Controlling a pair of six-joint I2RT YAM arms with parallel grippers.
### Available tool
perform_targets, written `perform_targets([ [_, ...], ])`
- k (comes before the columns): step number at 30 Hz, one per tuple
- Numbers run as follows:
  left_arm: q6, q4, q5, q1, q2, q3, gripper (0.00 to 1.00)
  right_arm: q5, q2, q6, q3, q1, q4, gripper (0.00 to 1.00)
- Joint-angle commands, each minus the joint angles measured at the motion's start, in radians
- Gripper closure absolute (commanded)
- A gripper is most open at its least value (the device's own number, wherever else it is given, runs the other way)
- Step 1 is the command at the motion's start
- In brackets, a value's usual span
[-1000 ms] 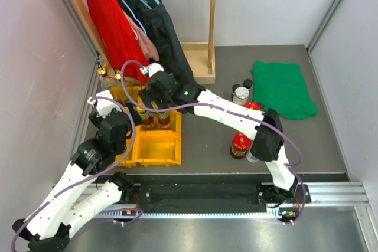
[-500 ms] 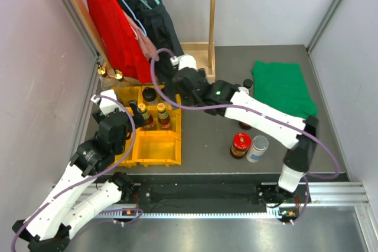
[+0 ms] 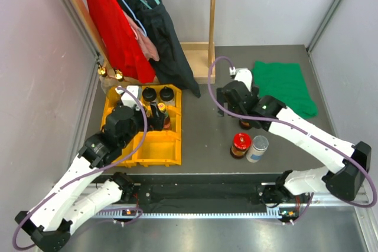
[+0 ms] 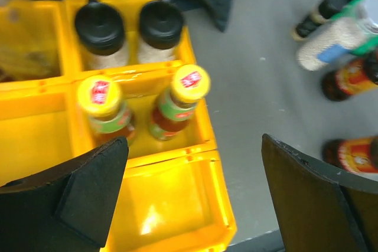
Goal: Organize the condiment bottles
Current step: Pick up the bottle from the center of the board.
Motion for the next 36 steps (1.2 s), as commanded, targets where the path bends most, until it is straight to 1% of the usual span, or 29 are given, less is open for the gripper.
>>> perform_targets([
  [1, -0.028, 0.179, 0.149, -0.003, -0.015, -0.004, 0.01, 0.008, -0.105, 0.065, -0.099, -0.061, -0.005, 0.01],
  [4, -0.065, 0.268, 0.226, -0.029, 0.022, -0.026, 0.01, 0.001, -0.155, 0.084, -0.153, -0.099, -0.015, 0.01],
  [6, -0.07, 0.309, 0.23, -0.067, 0.056, -0.029, 0.01, -0.004, -0.192, 0.093, -0.175, -0.122, -0.024, 0.01],
  [7, -0.064, 0.326, 0.198, -0.132, 0.096, -0.027, 0.01, -0.003, -0.204, 0.095, -0.193, -0.13, -0.025, 0.01],
  [9, -0.024, 0.378, 0.136, -0.222, 0.146, -0.015, 0.01, -0.001, -0.226, 0.101, -0.208, -0.141, -0.032, 0.01],
  [10, -0.006, 0.394, 0.107, -0.316, 0.206, -0.006, 0.01, -0.001, -0.247, 0.104, -0.219, -0.152, -0.036, 0.01],
  [11, 0.016, 0.417, 0.063, -0.36, 0.24, 0.017, 0.01, 0.0, -0.257, 0.111, -0.222, -0.158, -0.038, 0.01],
  [12, 0.057, 0.429, 0.049, -0.398, 0.305, 0.029, 0.01, 0.004, -0.266, 0.116, -0.224, -0.162, -0.044, 0.01],
  [13, 0.079, 0.441, 0.041, -0.461, 0.341, 0.042, 0.01, 0.005, -0.281, 0.119, -0.228, -0.173, -0.053, 0.01],
  [15, 0.146, 0.487, 0.035, -0.512, 0.401, 0.065, 0.01, 0.008, -0.298, 0.128, -0.233, -0.187, -0.061, 0.01],
  [16, 0.165, 0.504, 0.038, -0.547, 0.454, 0.068, 0.01, 0.005, -0.306, 0.128, -0.239, -0.195, -0.065, 0.01],
  [20, 0.215, 0.602, 0.124, -0.581, 0.559, 0.077, 0.01, -0.006, -0.355, 0.13, -0.258, -0.248, -0.074, 0.01],
  [21, 0.228, 0.616, 0.166, -0.584, 0.59, 0.077, 0.01, -0.013, -0.362, 0.127, -0.261, -0.257, -0.076, 0.01],
  [26, 0.249, 0.736, 0.272, -0.593, 0.663, 0.074, 0.01, -0.035, -0.412, 0.109, -0.291, -0.299, -0.067, 0.01],
  [28, 0.262, 0.76, 0.326, -0.593, 0.709, 0.082, 0.01, -0.036, -0.427, 0.102, -0.301, -0.308, -0.062, 0.01],
  [36, 0.33, 0.771, 0.417, -0.593, 0.855, 0.158, 0.02, -0.038, -0.456, 0.086, -0.314, -0.316, -0.058, 0.01],
])
